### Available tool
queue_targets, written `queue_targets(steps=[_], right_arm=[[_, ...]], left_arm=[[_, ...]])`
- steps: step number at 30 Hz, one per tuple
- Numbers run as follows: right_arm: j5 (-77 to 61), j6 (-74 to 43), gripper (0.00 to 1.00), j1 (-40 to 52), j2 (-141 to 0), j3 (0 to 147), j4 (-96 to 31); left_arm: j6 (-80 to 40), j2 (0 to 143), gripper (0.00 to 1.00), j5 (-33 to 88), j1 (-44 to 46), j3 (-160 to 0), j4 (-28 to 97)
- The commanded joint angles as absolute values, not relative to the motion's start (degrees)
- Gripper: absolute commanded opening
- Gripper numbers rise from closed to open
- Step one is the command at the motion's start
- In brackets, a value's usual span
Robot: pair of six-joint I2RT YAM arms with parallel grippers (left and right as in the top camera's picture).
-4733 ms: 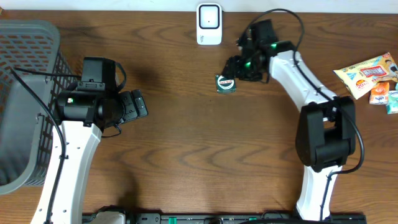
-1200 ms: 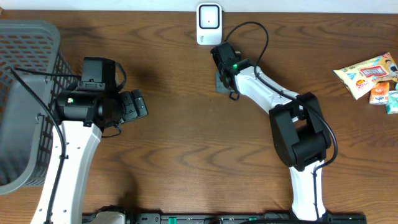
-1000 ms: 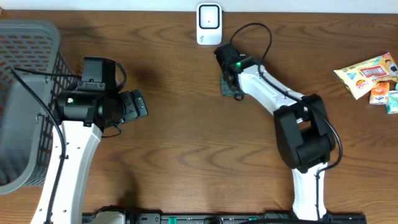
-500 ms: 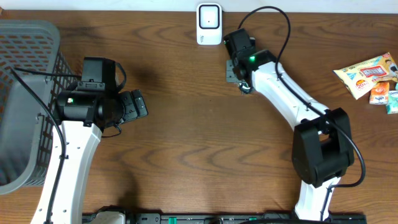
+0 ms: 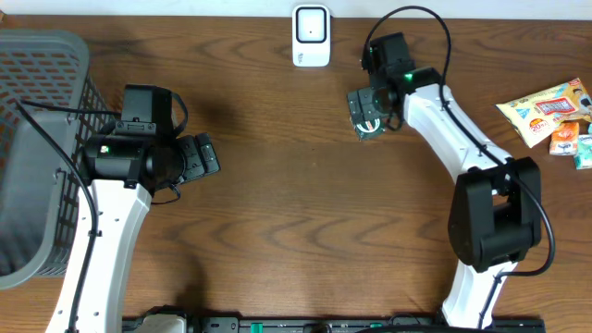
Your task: Scan the item barcode
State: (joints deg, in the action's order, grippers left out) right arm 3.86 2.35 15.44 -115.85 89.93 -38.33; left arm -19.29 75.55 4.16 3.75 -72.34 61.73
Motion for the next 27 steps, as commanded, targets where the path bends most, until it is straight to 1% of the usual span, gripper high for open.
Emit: queue_targets(steps=[1, 6, 8, 13, 20, 21, 25, 27], right_arm=[[-0.71, 10.83, 0.99, 13.93, -115.44, 86.94, -36.23], [-7.46, 10.63, 0.99, 12.71, -115.44, 81.91, -30.48], [-9.21, 7.81, 0.99, 12.75, -115.44, 80.09, -27.81], [-9.17, 1.21, 0.99, 13.58, -115.44, 76.93, -22.79], [-4.49, 1.26, 0.99, 13.8, -115.46, 74.98, -21.65], [-4.4, 1.3, 0.98, 13.74, -115.46, 74.89, -21.67], [-5.08, 1.32, 0.87, 13.58, -115.46, 74.65, -21.67], [-5.08, 1.34, 0.85, 13.58, -115.46, 74.35, -21.63]], left_arm=[[-19.18, 75.55, 0.97, 3.99, 3.44, -72.38, 62.04], [-19.18, 75.55, 0.97, 3.99, 3.44, -72.38, 62.04], [-19.18, 75.55, 0.98, 4.01, 3.44, -72.38, 62.04], [-19.18, 75.55, 0.98, 3.99, 3.44, -72.38, 62.04], [-19.18, 75.55, 0.98, 3.99, 3.44, -72.38, 62.04], [-19.18, 75.55, 0.98, 4.01, 3.44, -72.38, 62.04], [-19.18, 75.55, 0.98, 3.99, 3.44, -72.38, 62.04], [-19.18, 75.55, 0.98, 3.99, 3.44, -72.38, 62.04]])
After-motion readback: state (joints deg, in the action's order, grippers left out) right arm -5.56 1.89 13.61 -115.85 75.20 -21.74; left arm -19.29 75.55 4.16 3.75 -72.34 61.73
